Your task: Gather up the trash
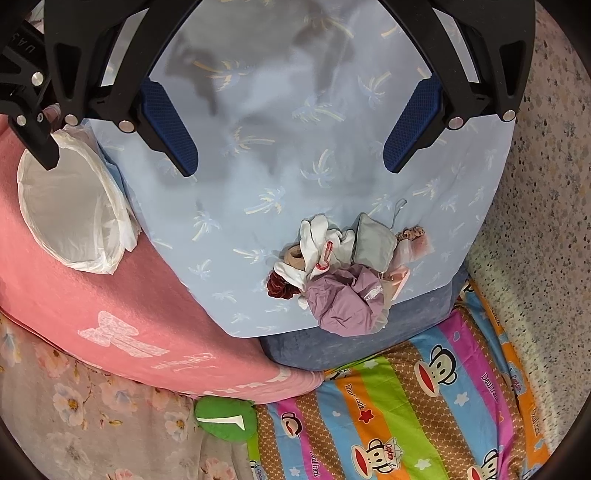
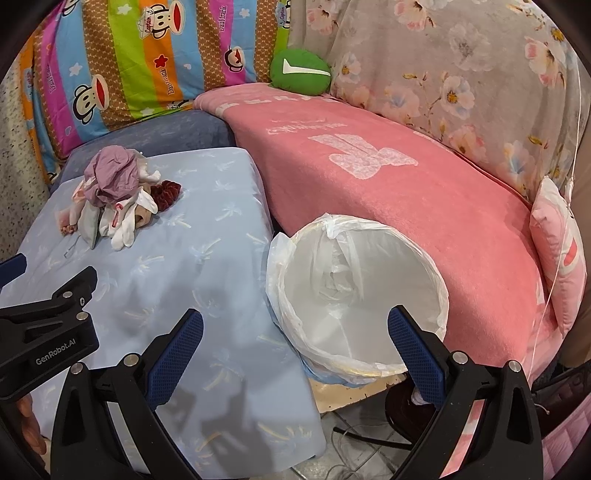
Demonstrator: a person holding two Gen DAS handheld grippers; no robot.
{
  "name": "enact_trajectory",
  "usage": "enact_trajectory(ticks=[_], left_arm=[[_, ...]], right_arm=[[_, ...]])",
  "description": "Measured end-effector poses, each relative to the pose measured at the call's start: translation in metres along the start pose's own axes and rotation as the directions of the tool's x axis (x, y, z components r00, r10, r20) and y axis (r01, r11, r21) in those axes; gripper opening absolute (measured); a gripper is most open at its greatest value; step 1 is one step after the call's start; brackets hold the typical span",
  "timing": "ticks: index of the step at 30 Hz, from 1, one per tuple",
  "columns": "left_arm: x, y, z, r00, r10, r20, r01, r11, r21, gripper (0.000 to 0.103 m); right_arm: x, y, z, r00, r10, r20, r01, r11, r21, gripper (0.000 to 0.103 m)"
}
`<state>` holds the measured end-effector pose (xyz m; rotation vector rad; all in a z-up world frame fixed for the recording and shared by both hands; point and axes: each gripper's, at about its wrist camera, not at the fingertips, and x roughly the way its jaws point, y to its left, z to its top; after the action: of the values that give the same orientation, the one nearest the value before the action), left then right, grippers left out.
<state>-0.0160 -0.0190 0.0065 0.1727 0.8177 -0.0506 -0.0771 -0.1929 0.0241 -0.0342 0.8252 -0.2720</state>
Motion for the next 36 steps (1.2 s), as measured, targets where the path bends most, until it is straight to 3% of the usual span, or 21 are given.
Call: enact_trajectory(ticks=[36], left_arm=[[-0.0017, -0.0028, 0.0026, 1.0, 0.007, 0.001, -0.007, 1.0, -0.007, 0.096]], right_arm=[[-0.0011, 0.0011, 0.0028, 1.0, -0.003, 0.007, 0.003, 1.0, -0.009, 0.097]])
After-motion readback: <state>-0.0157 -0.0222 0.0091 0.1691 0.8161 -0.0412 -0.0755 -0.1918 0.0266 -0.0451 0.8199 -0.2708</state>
